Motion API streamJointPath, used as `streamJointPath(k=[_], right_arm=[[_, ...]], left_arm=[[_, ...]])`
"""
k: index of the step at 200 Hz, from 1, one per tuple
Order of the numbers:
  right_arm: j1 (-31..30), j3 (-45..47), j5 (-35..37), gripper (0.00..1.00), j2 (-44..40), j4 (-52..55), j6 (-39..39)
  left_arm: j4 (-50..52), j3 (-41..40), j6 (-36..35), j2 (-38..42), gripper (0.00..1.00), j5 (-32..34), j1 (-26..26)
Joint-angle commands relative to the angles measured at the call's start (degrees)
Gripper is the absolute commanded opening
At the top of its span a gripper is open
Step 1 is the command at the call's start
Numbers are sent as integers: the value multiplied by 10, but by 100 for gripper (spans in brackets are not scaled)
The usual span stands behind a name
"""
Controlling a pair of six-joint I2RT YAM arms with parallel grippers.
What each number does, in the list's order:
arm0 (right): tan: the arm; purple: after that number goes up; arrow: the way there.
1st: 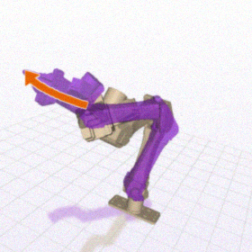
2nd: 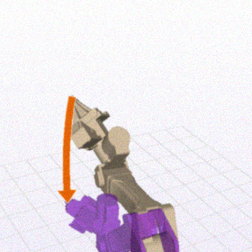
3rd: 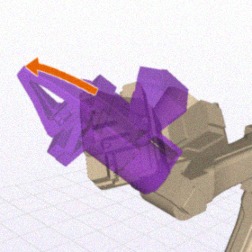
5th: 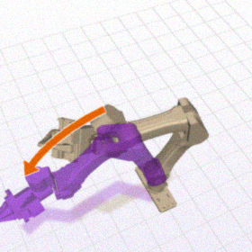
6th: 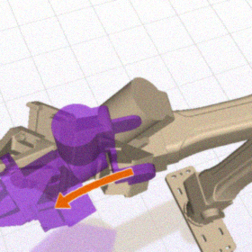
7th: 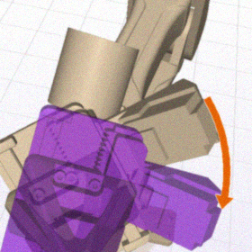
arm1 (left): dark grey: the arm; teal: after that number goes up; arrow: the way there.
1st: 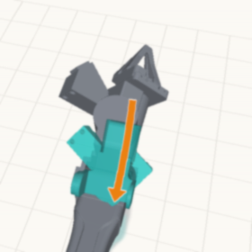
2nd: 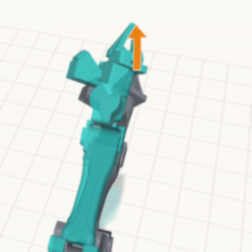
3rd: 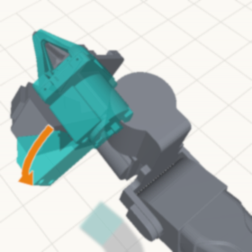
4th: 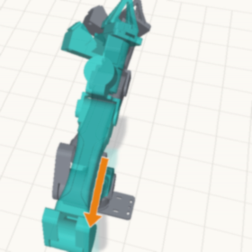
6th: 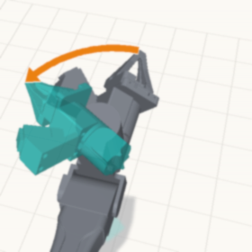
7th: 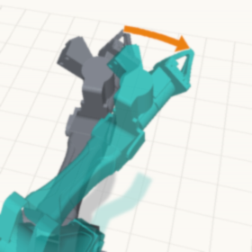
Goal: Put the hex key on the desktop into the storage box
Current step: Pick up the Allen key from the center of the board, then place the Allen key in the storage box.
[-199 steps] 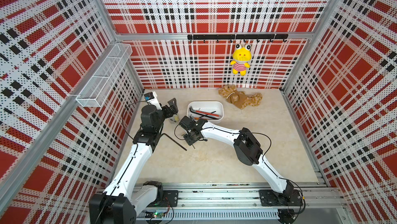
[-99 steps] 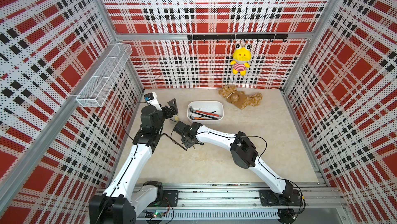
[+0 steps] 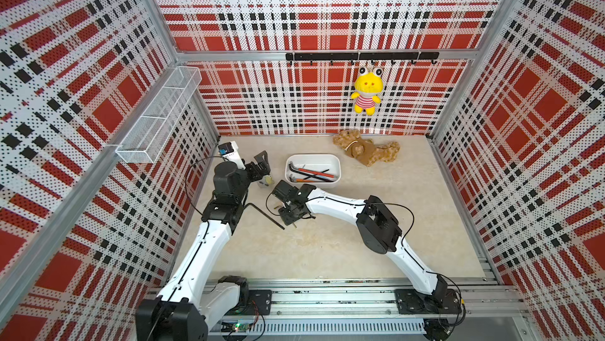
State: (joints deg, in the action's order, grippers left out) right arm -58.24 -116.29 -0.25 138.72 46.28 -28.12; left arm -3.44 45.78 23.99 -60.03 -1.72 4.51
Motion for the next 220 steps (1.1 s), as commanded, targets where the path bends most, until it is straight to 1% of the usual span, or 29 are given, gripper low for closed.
streamJointPath(k=[1, 18, 40, 61, 76, 87, 101, 124, 143, 158, 172, 198, 220], right_arm=[[6, 46, 2, 0, 7, 77, 6], [15, 64, 20, 0, -25, 63, 18], [24, 90, 57, 0, -71, 35, 58], [40, 129, 62, 0, -121, -7, 102], [46, 171, 55, 0, -164, -48, 155], [45, 209, 61, 0, -199, -80, 223], [52, 237, 61, 0, -235, -94, 281], [79, 254, 32, 0, -279, -101, 352], [100, 249, 21, 0, -303, -112, 402], [118, 237, 20, 0, -304, -127, 442], [137, 214, 24, 0, -287, -141, 475], [171, 139, 22, 0, -221, -140, 510], [178, 75, 32, 0, -159, -135, 534]], left_arm=[[-13, -8, -1, 10, 99, -6, -6], [-13, -8, 0, 11, 99, -5, -6], [-13, -8, 0, 13, 99, -6, -6], [-13, -5, -1, 12, 99, -8, -9], [-12, -4, -1, 13, 99, -7, -10], [-12, -4, -2, 13, 99, -7, -12], [-10, -3, -3, 11, 99, -8, -14], [-10, -2, -3, 9, 99, -11, -14], [-12, 0, 0, 6, 99, -15, -13], [-13, 3, 1, 5, 99, -16, -15], [-13, 5, 1, 5, 99, -18, -15], [-11, 8, 1, 8, 99, -18, -14], [-6, 4, -1, 16, 99, -13, -14]])
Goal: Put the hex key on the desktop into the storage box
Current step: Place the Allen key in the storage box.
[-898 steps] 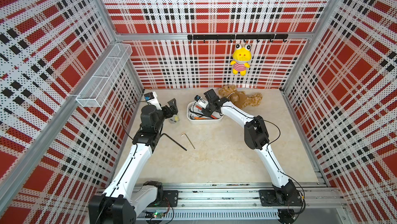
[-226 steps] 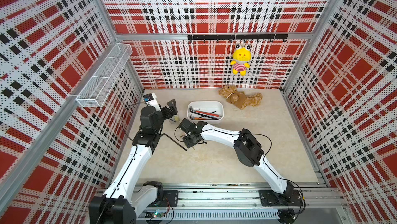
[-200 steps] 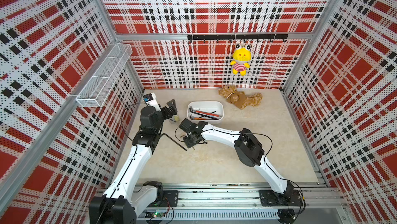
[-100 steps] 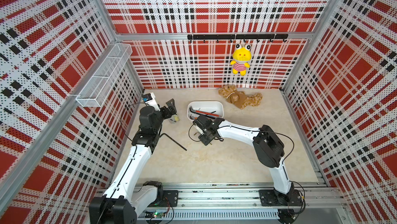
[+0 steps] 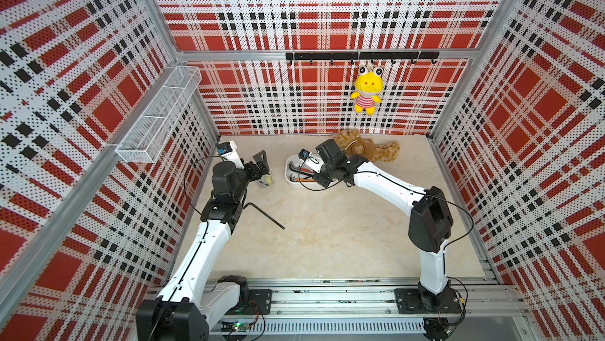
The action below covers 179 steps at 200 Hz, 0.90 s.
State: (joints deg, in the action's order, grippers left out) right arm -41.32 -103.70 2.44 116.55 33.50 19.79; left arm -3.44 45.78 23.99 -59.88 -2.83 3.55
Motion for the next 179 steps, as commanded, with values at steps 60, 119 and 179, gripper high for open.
streamJointPath(k=[60, 119, 179], right_arm=[[29, -238, -6, 0, 223, 65, 72], [30, -266, 30, 28, 267, 69, 49], [20, -165, 19, 59, 156, 34, -34]], left_arm=[[6, -2, -10, 27, 99, 5, -7], [7, -2, -12, 22, 99, 0, -9], [7, -3, -10, 25, 99, 1, -11]])
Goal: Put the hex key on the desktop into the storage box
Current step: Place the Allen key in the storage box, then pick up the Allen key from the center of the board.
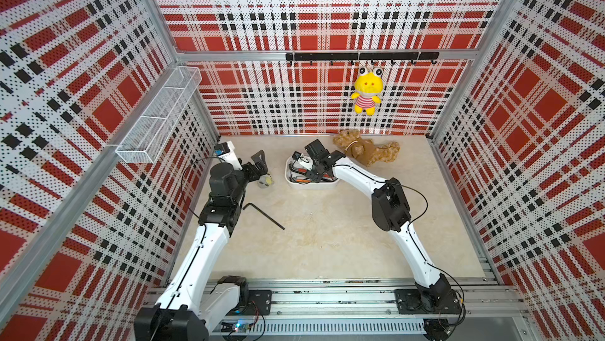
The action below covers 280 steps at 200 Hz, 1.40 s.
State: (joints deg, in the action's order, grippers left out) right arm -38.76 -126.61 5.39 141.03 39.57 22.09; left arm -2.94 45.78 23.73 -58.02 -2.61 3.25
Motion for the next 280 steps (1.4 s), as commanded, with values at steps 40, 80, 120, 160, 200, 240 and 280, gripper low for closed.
streamJointPath(k=[40, 80, 120, 160, 200, 240, 280], right_arm=[[-78, 245, -8, 63, -219, -115, -97], [-122, 265, -39, 64, -235, -109, -190], [-176, 224, -102, 60, -163, -101, -249], [-184, 126, -146, 44, -68, -64, -302], [-203, 64, -139, 42, -19, -24, -305], [-218, 46, -135, 41, 0, -12, -322], [-233, 21, -95, 39, 23, 15, -355]], left_arm=[[2, 4, 4, -6, 99, -3, -6], [-31, -2, 32, -3, 100, -4, 1], [-32, 4, 34, -10, 100, -1, 7], [-28, 6, 32, 3, 99, 13, 8], [-33, 6, 30, 28, 100, 34, 8], [-35, 7, 29, 21, 100, 32, 6], [-43, 3, 32, 15, 100, 27, 7]])
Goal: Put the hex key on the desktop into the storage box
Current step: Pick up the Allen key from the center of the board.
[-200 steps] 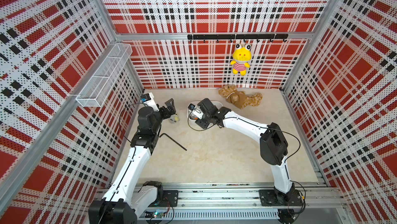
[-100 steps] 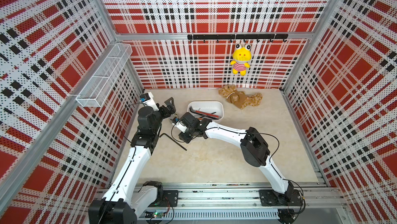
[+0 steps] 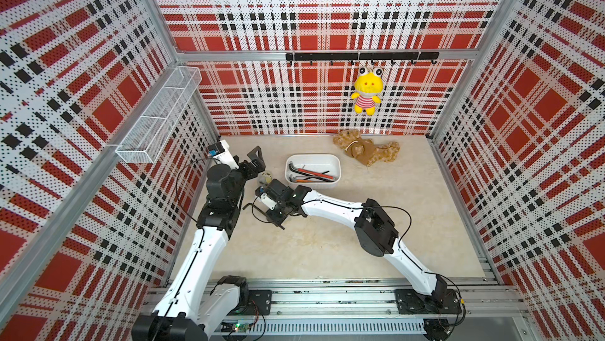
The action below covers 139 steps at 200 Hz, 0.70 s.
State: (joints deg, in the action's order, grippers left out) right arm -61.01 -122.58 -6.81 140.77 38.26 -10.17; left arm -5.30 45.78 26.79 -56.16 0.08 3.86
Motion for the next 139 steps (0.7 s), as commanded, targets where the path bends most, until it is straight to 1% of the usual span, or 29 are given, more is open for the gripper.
streamJointPath(k=[1, 41, 65, 97, 139], right_arm=[[-10, -20, 27, 39, 27, 28, -34], [-15, -41, 68, 37, 46, 57, -65], [-18, -64, 86, 37, 60, 80, -68], [-21, -68, 93, 37, 68, 96, -72], [-38, -73, 136, 36, 78, 144, -65]], left_arm=[[-19, 3, 1, -4, 100, 0, 1], [-21, -3, 1, -3, 100, 0, -1], [-22, -6, 0, -2, 100, -2, -2], [-22, -11, -1, 2, 100, -2, -5], [-22, -15, -1, 6, 100, -2, -9]])
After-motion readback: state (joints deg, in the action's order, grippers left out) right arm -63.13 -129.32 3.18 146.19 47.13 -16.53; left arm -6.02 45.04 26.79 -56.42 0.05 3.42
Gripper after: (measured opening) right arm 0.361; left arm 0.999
